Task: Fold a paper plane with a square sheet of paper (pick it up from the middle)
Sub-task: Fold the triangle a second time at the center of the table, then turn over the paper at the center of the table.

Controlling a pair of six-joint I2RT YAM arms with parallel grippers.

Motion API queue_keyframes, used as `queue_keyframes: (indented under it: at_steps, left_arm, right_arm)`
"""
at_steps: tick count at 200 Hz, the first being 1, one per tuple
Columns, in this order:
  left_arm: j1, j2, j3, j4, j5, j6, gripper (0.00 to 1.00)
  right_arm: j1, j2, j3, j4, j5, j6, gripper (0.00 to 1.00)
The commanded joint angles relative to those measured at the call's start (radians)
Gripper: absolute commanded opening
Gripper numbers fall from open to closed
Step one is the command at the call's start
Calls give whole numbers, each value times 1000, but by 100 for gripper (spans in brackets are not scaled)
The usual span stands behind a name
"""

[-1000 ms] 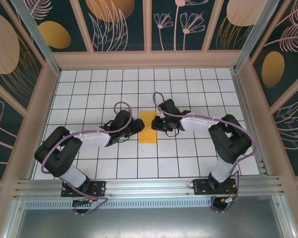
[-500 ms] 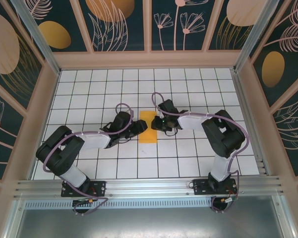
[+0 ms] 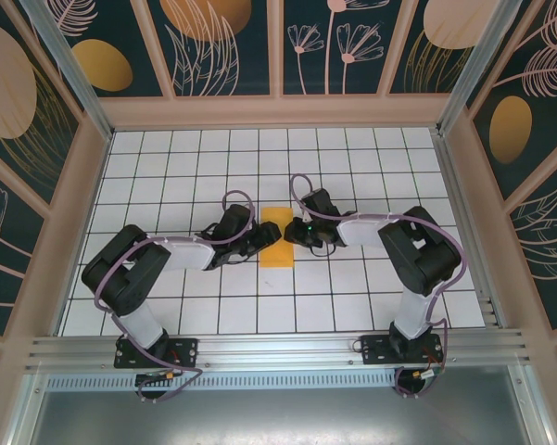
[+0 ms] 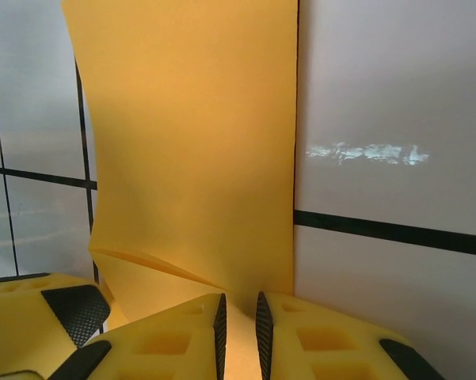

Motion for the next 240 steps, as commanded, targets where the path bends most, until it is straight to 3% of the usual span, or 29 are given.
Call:
queue_keyframes:
  at_steps: [1, 63, 135, 201, 240]
  left_arm:
    - [4, 31, 52, -73, -24, -29, 63]
    - [-12, 24, 130, -283, -157, -42, 64]
    - [-33, 87, 200, -277, -98, -38, 62]
    - [-33, 52, 130, -134, -81, -49, 38]
    - [-33, 24, 81, -84, -84, -37, 31]
  right_arm:
    - [-7, -5, -34, -14, 4, 11, 23]
    - [-16, -20, -47, -20, -1, 7, 23]
    - [-16, -6, -57, 2, -24, 7, 23]
    - [-15, -8, -58, 11, -46, 16, 23]
    - [-18, -19, -50, 3, -48, 21, 23]
